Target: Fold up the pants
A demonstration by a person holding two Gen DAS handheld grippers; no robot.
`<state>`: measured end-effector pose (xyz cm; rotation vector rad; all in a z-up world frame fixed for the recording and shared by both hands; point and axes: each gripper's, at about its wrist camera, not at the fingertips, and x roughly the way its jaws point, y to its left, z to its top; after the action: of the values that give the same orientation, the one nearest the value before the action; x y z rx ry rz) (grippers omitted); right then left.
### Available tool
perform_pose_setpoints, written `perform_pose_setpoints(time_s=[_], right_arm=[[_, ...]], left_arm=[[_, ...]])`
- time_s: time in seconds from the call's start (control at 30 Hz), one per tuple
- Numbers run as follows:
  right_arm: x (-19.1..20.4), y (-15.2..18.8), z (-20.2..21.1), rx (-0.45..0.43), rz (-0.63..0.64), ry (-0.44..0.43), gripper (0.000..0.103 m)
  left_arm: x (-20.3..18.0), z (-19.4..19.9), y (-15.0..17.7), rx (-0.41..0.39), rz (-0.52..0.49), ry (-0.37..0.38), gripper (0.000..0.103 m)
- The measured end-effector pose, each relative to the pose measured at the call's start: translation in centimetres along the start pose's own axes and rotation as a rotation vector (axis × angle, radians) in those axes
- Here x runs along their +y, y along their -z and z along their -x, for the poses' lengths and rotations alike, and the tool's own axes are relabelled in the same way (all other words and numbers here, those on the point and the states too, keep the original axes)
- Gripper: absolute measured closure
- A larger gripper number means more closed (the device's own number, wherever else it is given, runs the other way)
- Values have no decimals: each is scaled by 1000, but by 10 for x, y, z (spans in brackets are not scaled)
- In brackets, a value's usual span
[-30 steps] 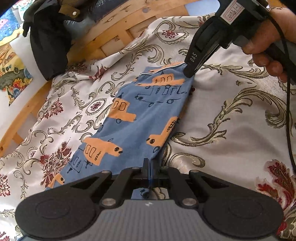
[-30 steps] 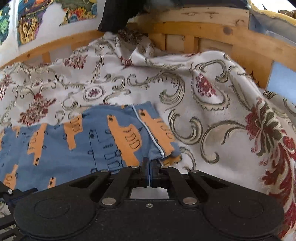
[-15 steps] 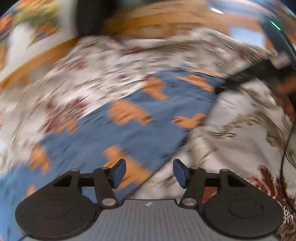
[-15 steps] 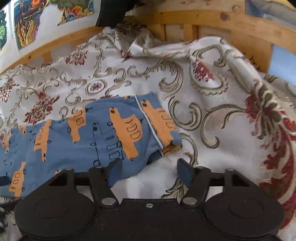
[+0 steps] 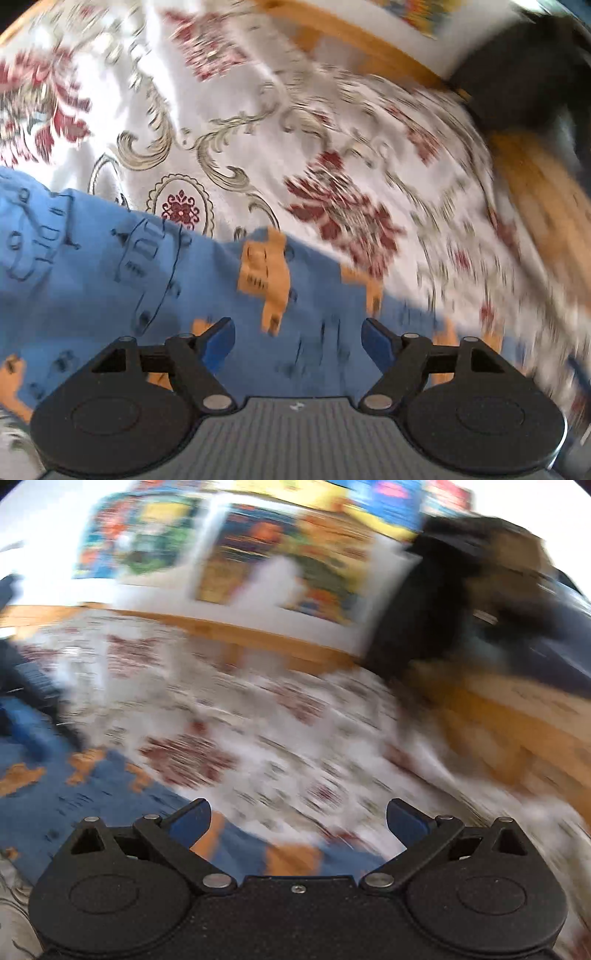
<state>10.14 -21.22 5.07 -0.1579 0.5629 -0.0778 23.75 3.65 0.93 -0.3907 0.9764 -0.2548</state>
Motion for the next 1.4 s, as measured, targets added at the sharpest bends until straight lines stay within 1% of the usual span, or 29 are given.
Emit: perform_pose_setpoints(time_s=[0.07, 0.1, 0.13, 0.17, 0.2, 0.23, 0.27, 0.3, 0.33, 0.37, 0.4, 0.43, 0.5, 0.57, 0.6, 0.67, 0.73, 0.77, 0.8, 0.87, 0.93, 0.97, 1.03, 1.13, 1.2, 1.23, 1.33, 1.4], right_arm=[[5, -10, -17, -25, 31, -77, 2], [7, -14, -28, -30, 38, -113, 2], [9, -17, -37, -31, 40, -146, 2], [11, -21, -47, -29, 44, -188, 4], [14, -25, -57, -19, 46, -232, 5], [15, -28, -67, -4, 46, -287, 6], [15, -33, -78, 14, 46, -354, 10], [15, -38, -89, 29, 47, -416, 13], [14, -45, -100, 44, 49, -483, 15], [14, -51, -110, 63, 56, -537, 17], [15, -58, -122, 88, 61, -595, 24], [17, -66, -135, 119, 60, -660, 28], [21, -82, -158, 197, 42, -774, 44], [32, -96, -180, 269, 26, -871, 53], [38, -100, -188, 301, 18, -915, 56], [55, -107, -204, 387, -17, -1011, 56], [70, -108, -215, 466, -50, -1075, 59], [77, -107, -219, 499, -66, -1097, 64], [83, -107, -223, 521, -81, -1118, 66], [92, -107, -224, 550, -86, -1149, 66], [99, -104, -227, 582, -82, -1161, 66], [102, -103, -228, 587, -67, -1159, 66], [109, -104, -229, 564, -17, -1153, 66], [112, -108, -233, 545, -4, -1165, 66], [116, -110, -234, 543, 34, -1172, 66], [118, -109, -236, 561, 41, -1181, 66], [117, -103, -242, 647, -10, -1222, 67], [117, -101, -243, 670, -28, -1219, 67]], left_arm=[[4, -10, -14, 10, 98, -6, 26], [7, -16, -20, 15, 144, -22, 27], [12, -24, -24, 29, 192, -49, 35], [18, -34, -27, 48, 257, -71, 45], [26, -44, -31, 69, 321, -78, 49], [32, -50, -31, 91, 365, -97, 58], [39, -58, -30, 116, 410, -117, 72], [44, -62, -28, 126, 437, -130, 79], [47, -62, -25, 119, 443, -148, 98], [51, -62, -23, 108, 445, -149, 101], [54, -61, -20, 100, 458, -129, 102], [57, -59, -17, 94, 464, -114, 102], [61, -54, -9, 76, 453, -86, 103], [65, -49, -2, 59, 449, -51, 103], [66, -47, -2, 47, 436, -37, 103], [69, -43, 6, 18, 377, -8, 103], [73, -40, 12, -12, 352, 24, 103], [76, -40, 14, -20, 360, 42, 103], [79, -40, 14, -23, 369, 55, 103], [81, -39, 13, -24, 369, 68, 103], [81, -39, 14, -28, 357, 74, 103], [81, -39, 14, -30, 352, 76, 103], [82, -39, 15, -32, 348, 81, 103], [81, -41, 15, -36, 337, 82, 103], [82, -39, 16, -37, 334, 86, 103], [83, -39, 16, -38, 338, 89, 103], [84, -38, 18, -40, 341, 94, 103], [86, -37, 19, -43, 336, 98, 103]])
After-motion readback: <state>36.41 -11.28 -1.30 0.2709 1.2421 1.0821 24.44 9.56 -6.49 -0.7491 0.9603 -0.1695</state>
